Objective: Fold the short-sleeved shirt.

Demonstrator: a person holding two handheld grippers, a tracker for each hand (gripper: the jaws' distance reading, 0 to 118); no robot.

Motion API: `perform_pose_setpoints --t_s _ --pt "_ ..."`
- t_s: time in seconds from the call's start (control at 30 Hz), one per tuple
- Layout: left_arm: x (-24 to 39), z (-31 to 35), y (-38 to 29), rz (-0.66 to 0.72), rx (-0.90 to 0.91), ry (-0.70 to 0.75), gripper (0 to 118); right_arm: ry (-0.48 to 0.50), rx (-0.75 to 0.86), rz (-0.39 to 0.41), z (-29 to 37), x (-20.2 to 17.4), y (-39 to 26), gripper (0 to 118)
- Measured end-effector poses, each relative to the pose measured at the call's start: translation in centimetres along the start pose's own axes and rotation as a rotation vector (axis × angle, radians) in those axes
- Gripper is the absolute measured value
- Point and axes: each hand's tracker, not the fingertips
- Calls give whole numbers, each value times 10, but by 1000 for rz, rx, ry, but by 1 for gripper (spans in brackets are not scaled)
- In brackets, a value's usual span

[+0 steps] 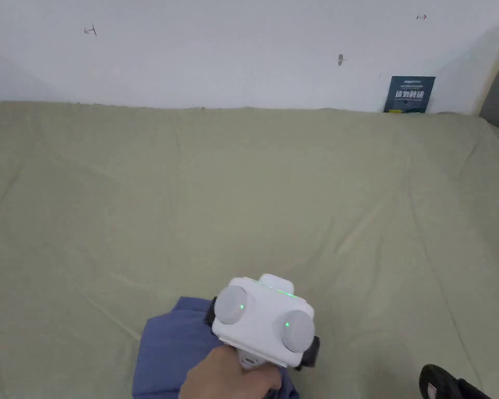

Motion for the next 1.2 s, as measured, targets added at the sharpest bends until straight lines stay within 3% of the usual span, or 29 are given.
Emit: perform_pose_setpoints --t_s 0.17,0.37,0.4,0.43,0.47,0.5,0.53,0.67,0.87,1.0,1.07,1.2 --pt "11 12 2 34 -10 -147 114 -21 -8 -20 3 8 -1 1" --pt "-87 65 -7 197 89 -361 110 -23 -14 -41 -3 11 1 1" --pt "-110 67 -13 250 116 -397 102 -21 -13 -38 -4 10 1 1" --pt "-127 66 -18 286 122 -410 81 -22 -12 -36 -5 8 1 1" --pt "-146 60 -26 319 123 -429 54 -21 -14 -36 -6 7 1 1" --pt "-156 59 -36 369 127 -448 15 -14 -17 -41 -8 7 0 1" --pt "-165 51 -45 407 112 -472 0 -10 -22 -46 -9 6 -1 1" --pt "-183 13 -60 471 79 -601 0 3 -55 -59 -17 2 -6 1" --pt "-148 -48 -64 499 -1 -913 0 2 -82 -51 -18 -2 -8 1" --pt "-121 -84 -73 511 -64 -845 0 -7 -97 -47 -18 1 -8 1" --pt "-121 -74 -72 529 -33 -892 0 -12 -108 -40 -18 2 -8 1" --pt "-133 -45 -60 440 -17 -811 0 3 -131 -18 -28 -4 -5 1"
